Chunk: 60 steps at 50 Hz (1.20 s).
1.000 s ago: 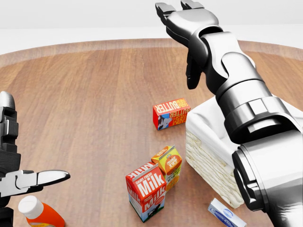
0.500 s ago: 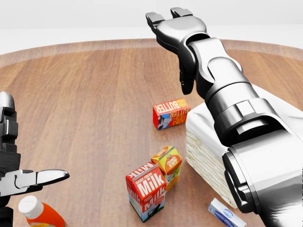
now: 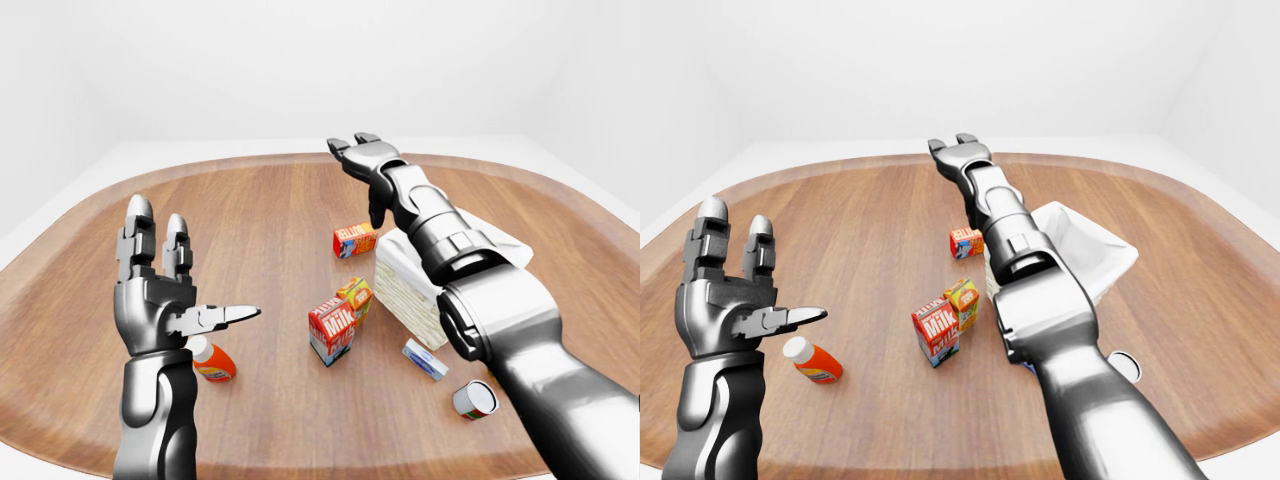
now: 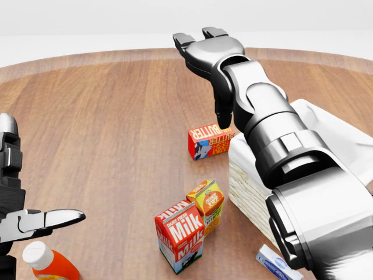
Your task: Pick up the orange juice, and put it in the basket.
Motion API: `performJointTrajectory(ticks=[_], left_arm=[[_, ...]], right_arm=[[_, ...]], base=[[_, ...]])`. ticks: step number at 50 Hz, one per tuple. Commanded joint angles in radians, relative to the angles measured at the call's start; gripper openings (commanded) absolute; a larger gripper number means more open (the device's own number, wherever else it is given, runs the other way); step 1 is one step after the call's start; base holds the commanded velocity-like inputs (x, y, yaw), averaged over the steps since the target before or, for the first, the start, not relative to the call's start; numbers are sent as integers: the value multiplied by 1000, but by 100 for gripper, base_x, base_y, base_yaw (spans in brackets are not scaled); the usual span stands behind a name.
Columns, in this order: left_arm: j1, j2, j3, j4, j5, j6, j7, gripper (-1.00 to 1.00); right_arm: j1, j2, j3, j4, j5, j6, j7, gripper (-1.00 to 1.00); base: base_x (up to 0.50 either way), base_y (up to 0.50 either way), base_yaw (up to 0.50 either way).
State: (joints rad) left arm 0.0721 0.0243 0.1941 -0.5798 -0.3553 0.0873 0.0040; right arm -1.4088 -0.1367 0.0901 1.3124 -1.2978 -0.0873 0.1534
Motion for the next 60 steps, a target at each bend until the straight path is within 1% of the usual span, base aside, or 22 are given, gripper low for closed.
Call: performJointTrajectory(ticks=[1, 60], left_arm=[[1, 0, 0, -1, 0, 0, 0, 100], [1, 0, 0, -1, 0, 0, 0, 100]], right_arm=[[14, 8, 2, 4, -3, 0, 8, 100], [107, 46, 17, 18, -57, 0, -16, 100]], base=[[0, 0, 0], [0, 0, 0]])
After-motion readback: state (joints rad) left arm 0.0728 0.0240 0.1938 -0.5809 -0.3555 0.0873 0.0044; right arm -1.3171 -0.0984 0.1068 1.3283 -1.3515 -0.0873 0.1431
